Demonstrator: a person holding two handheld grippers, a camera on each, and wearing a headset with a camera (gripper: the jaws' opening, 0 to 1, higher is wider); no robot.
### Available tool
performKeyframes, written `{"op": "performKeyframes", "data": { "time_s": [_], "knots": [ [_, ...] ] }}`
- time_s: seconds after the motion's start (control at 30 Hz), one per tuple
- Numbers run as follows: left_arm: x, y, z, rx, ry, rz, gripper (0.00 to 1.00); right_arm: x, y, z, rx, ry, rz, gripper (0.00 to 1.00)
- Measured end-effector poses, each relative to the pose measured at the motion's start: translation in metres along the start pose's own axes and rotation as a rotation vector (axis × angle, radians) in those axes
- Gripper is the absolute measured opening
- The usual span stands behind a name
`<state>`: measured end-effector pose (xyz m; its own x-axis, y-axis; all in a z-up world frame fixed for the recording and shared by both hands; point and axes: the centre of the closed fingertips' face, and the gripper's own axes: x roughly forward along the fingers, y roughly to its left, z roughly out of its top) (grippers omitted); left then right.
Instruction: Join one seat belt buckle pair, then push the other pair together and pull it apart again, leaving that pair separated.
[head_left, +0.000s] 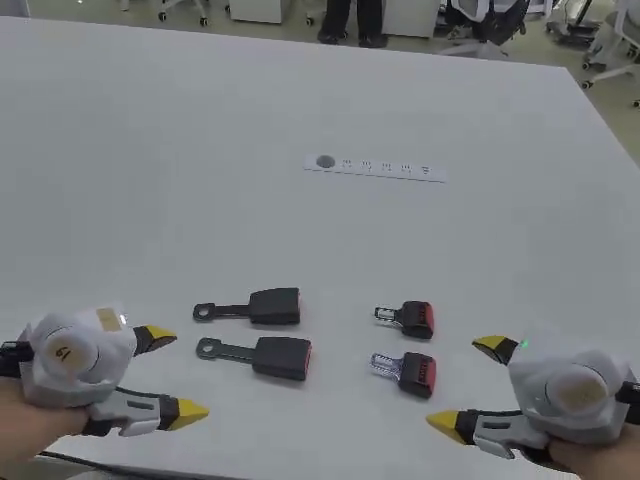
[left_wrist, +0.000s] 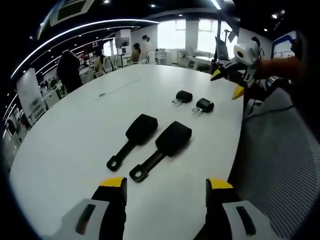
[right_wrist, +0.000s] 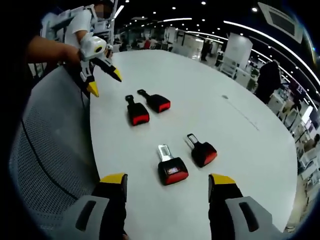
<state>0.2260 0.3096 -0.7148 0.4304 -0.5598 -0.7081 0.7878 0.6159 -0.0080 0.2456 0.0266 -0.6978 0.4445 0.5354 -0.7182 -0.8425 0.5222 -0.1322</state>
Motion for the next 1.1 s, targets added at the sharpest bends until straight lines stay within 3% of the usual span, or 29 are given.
{"op": "performKeyframes", "data": {
  "time_s": [0.67,0.8,1.1],
  "knots": [
    [0.027,0.001,0.018,0.122,0.032,-0.078,0.57,0.023,-0.003,-0.001,-0.039,0.040,0.067,0.53],
    [0.036,-0.002,0.029,0.162,0.032,-0.091,0.52,0.026,-0.002,-0.001,-0.059,0.054,0.075,0.50],
    [0.050,-0.003,0.040,0.224,0.041,-0.121,0.48,0.032,-0.005,0.000,-0.073,0.068,0.086,0.48]
  ]
}}
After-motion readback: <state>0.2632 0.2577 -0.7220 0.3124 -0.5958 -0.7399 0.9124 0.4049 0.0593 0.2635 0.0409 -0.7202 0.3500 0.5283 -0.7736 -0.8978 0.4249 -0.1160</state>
